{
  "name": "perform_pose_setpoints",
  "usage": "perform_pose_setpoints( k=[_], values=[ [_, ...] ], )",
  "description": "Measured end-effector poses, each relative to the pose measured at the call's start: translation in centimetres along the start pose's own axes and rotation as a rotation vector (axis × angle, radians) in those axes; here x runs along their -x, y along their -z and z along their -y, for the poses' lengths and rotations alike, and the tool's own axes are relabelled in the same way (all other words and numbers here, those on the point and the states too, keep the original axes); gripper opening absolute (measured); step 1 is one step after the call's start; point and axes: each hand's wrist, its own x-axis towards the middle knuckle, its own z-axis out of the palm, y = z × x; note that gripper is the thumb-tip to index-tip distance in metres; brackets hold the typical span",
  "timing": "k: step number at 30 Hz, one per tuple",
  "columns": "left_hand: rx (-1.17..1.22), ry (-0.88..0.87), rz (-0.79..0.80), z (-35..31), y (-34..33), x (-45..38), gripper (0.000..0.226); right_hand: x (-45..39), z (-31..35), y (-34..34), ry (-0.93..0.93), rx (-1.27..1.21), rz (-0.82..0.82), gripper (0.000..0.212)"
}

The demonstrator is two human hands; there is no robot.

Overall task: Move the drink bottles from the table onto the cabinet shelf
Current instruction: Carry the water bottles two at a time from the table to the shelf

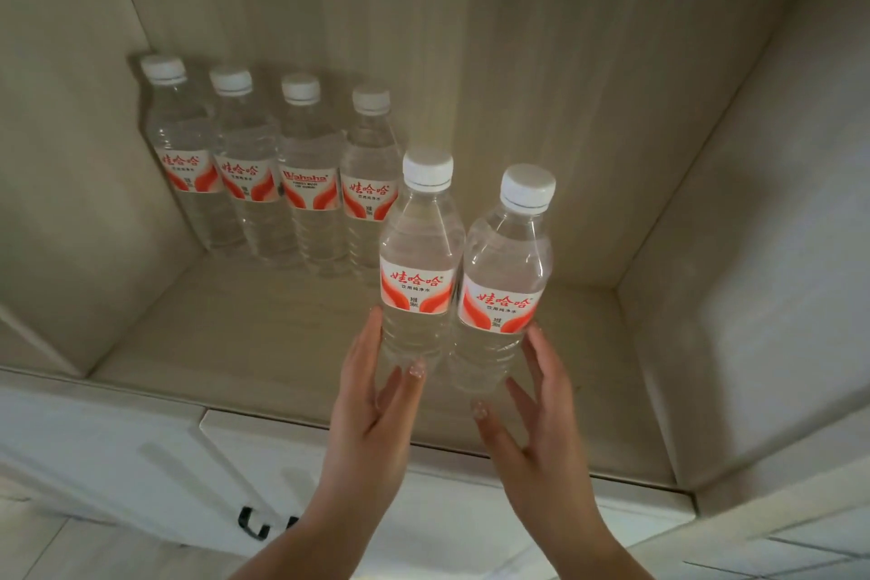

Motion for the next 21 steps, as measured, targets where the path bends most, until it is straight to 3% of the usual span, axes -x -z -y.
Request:
perform_pose_setpoints(
  k=[6, 17, 21],
  values=[
    [0.025, 0.011, -0.026, 0.0, -0.7, -0.2, 0.064, -2.2, 0.0, 0.2, -0.092, -0.004, -0.107, 0.063],
    [-0.017, 0.041, -0.124, 0.4, -2.2, -4.5, 0.064, -7.4, -1.5, -0.4, -0.087, 0.095, -0.116, 0.062],
    [-0.076, 0.042, -0.155, 0.4, -2.8, -6.7, 0.064, -9.8, -2.2, -0.9, -0.071, 0.145, -0.119, 0.073]
  ],
)
